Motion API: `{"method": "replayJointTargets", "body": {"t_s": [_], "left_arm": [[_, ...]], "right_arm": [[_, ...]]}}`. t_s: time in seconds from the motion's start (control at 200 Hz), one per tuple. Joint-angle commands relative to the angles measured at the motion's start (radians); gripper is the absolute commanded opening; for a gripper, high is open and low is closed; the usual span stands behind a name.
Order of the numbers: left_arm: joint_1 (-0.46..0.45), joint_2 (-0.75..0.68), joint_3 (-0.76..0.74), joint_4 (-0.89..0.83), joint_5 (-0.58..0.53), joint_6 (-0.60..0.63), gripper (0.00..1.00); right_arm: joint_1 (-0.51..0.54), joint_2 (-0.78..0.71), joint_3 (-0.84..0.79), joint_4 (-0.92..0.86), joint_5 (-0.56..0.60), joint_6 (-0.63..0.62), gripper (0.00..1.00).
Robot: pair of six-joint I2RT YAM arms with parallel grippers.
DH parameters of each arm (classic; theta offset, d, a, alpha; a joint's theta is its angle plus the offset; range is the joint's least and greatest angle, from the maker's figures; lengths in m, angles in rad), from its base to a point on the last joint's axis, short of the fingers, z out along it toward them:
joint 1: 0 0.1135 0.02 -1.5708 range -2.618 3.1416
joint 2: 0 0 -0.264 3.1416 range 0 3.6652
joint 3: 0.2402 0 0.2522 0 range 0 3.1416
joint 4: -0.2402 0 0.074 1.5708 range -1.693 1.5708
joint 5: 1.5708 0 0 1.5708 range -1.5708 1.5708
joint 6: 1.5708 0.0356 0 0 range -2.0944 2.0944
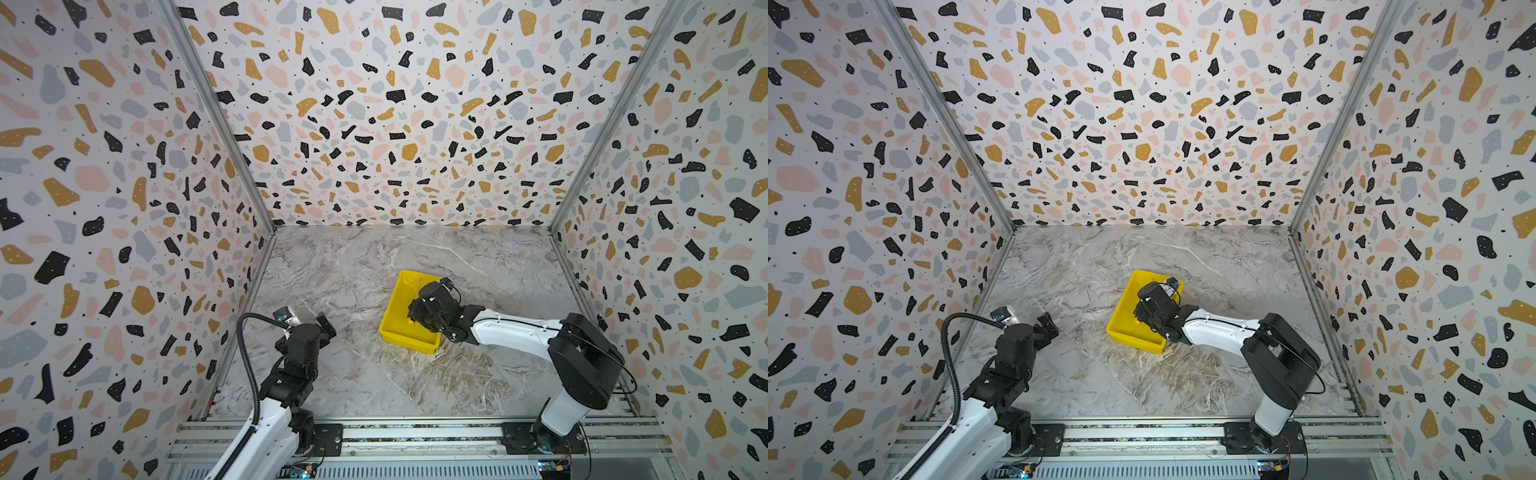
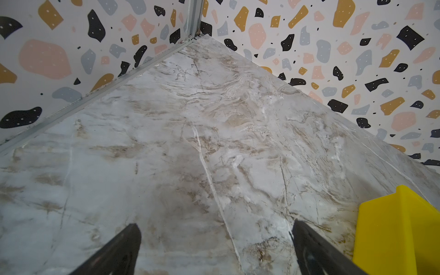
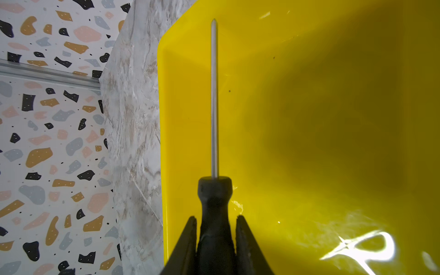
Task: Put the screwdriver in the bin
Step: 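Lift the screwdriver with the right gripper and carry it over the yellow bin, then lower the screwdriver into the yellow bin and open the right gripper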
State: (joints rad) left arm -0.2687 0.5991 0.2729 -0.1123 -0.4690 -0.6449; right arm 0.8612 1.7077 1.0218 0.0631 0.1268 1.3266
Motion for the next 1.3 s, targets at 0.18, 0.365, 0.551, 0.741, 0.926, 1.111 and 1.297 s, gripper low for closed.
{"method": "replayJointTargets", "body": {"t_s": [0.18,0.365,0.551,0.741,0.926,1.111,1.297], "left_arm": [[0.001,-0.017,-0.011,0.005,-0.014,-0.004,1.00],[0.001,-0.020,-0.013,0.007,-0.012,-0.004,1.00],[0.000,-0.021,-0.013,0.007,-0.011,-0.004,1.00],[0.001,-0.019,-0.014,0.008,-0.010,-0.005,1.00],[0.001,-0.017,-0.031,0.051,-0.004,-0.035,1.00],[0.000,-0.011,-0.056,0.264,0.184,-0.143,1.00],[-0.013,0.252,0.028,0.586,0.437,-0.088,1.00]], "right_arm": [[-0.136,0.083,0.042,-0.019,-0.122,-0.171,0.00],[-0.285,0.167,0.117,-0.090,-0.298,-0.476,0.00],[-0.341,0.195,0.179,-0.198,-0.363,-0.647,0.03],[-0.329,0.158,0.154,-0.146,-0.349,-0.546,0.10],[-0.314,0.166,0.180,-0.113,-0.388,-0.484,0.34],[-0.322,0.042,0.183,-0.189,-0.357,-0.564,0.60],[-0.414,-0.138,0.118,-0.298,-0.236,-0.706,0.62]]}}
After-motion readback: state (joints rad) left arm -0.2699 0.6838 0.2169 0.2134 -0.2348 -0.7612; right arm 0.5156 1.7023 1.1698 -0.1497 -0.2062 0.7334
